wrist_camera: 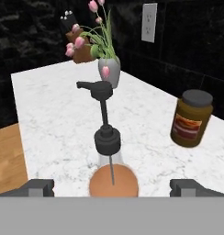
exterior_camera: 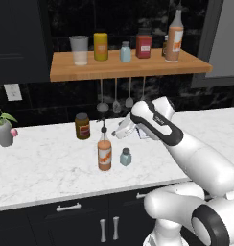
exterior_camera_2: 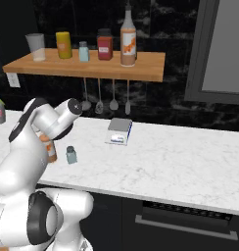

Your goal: Put the shaker and condiment bottle from the counter next to their counterparts in the cabinet.

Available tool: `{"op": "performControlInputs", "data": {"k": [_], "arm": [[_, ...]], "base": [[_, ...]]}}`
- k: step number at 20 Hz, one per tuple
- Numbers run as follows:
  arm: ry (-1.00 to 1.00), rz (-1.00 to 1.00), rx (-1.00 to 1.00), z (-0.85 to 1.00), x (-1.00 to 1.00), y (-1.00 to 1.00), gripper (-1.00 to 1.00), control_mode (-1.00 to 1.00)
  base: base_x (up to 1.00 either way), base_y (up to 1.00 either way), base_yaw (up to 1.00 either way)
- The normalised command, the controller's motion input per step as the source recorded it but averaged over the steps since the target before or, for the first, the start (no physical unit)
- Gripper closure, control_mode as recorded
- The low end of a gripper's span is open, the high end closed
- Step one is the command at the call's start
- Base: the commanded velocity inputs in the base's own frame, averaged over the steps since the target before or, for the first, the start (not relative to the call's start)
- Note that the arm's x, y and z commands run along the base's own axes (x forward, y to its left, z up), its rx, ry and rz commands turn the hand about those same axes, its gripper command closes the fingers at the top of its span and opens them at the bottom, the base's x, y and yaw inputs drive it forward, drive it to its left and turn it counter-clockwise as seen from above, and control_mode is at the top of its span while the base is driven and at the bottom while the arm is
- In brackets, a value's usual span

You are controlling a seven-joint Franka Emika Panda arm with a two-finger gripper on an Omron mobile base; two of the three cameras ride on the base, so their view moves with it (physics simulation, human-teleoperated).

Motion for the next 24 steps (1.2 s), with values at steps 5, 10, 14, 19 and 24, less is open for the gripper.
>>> {"op": "performControlInputs", "data": {"k": [5,10,14,19,24], "arm": [[0.0,0.0,0.0,-0.01,0.0,0.2,-1.0,-1.0],[0.0,0.0,0.0,-0.1,0.0,0.0,-1.0,-1.0],[0.0,0.0,0.0,-0.11,0.07,0.0,-1.0,-1.0],[0.0,0.0,0.0,-0.1,0.16,0.0,-1.0,-1.0],[0.0,0.0,0.0,-0.1,0.02,0.12,-1.0,-1.0]], "base": [[0.0,0.0,0.0],[0.0,0.0,0.0],[0.0,0.0,0.0],[0.0,0.0,0.0],[0.0,0.0,0.0]]}}
